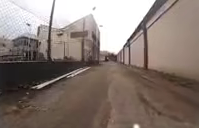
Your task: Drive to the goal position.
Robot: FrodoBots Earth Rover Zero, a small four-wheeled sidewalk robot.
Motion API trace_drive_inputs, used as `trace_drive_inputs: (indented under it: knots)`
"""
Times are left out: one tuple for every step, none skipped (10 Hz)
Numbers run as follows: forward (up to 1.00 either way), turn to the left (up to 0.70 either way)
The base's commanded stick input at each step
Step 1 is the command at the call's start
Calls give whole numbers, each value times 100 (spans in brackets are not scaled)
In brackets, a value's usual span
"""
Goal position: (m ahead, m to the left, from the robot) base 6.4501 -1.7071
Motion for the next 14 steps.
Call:
trace_drive_inputs:
  knots:
    - [70,0]
    - [70,0]
    - [70,0]
    - [70,0]
    - [70,0]
    - [70,0]
    - [70,0]
    - [70,0]
    - [70,0]
    - [70,0]
    - [70,-8]
    - [70,-33]
    - [70,-35]
    - [70,-12]
